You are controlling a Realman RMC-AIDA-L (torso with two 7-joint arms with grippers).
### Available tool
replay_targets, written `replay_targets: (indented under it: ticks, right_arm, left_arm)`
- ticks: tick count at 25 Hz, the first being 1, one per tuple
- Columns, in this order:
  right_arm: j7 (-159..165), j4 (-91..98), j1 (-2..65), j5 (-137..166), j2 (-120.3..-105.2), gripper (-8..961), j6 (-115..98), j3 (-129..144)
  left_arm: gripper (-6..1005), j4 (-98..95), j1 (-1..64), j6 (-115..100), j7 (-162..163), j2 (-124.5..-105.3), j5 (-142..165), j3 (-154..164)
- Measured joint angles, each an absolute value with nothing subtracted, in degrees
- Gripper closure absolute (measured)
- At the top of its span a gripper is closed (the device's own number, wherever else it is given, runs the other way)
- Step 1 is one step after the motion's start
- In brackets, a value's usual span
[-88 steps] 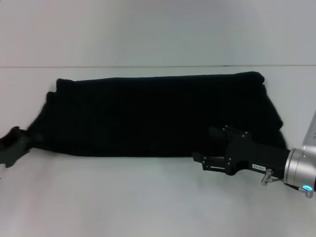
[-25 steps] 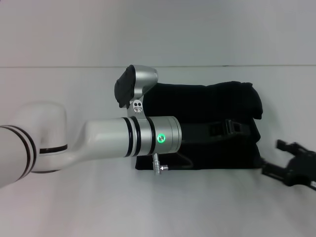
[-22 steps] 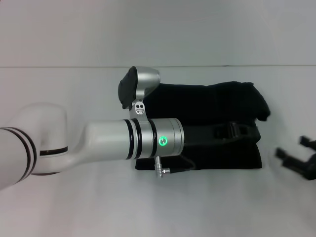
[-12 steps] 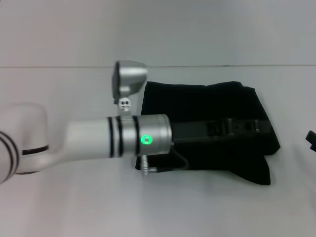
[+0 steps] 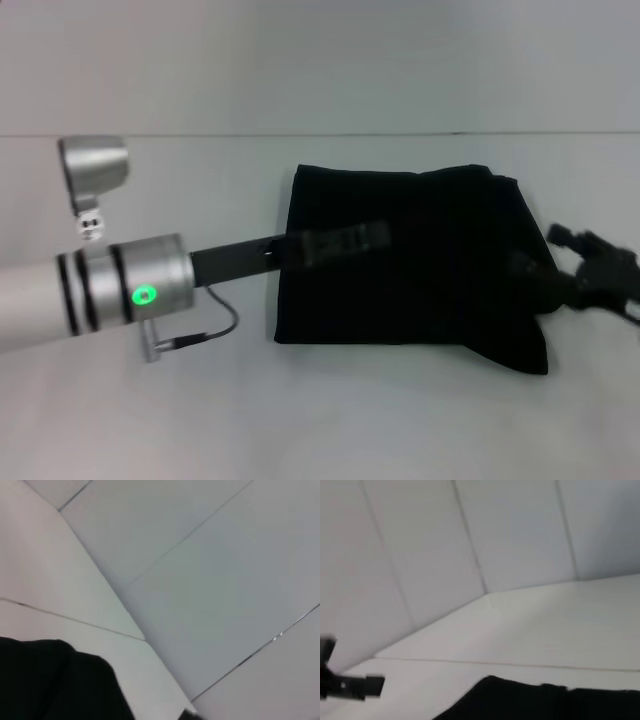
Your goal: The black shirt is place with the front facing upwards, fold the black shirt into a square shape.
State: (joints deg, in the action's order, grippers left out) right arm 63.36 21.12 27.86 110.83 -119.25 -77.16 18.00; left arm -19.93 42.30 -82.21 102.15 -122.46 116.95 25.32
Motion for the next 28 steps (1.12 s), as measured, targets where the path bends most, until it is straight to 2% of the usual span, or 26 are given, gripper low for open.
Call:
replay_targets:
  ticks: [5, 11, 13, 17, 20, 28]
  right_arm:
    - [89.20, 36.12, 34.63, 116.50, -118.61, 23, -77.24, 28.37]
    - [122.21, 56.46, 42.34, 132.30, -117.15, 31, -79.50, 45.31]
    - [129.96, 60.68, 45.74, 140.52, -117.57, 40, -82.02, 48.02]
    - [137.19, 64.12, 53.96, 156.78, -119.91, 58, -87.96, 49.61]
    - [139.22, 63.06, 57.01, 163.94, -120.82, 58, -89.45, 54.28]
    - [143.14, 54.73, 58.42, 164.10, -120.58, 57, -83.27, 67.43]
  left_arm:
    - [131, -21.74, 38.21, -89.51, 90.96, -120.01, 117.02, 27.08]
    - [50, -23.39, 33.03, -96.95, 74.02, -119.43, 116.75, 26.82]
    - [50, -23.42, 32.06, -97.45, 72.56, -119.45, 116.56, 26.47]
    - [52, -23.43, 31.53, -97.23, 71.82, -119.66, 116.80, 26.80]
    - [52, -23.46, 31.46, -97.12, 71.38, -119.69, 116.95, 26.97]
    - [51, -23.46, 31.00, -97.06, 71.28, -119.53, 116.96, 26.83]
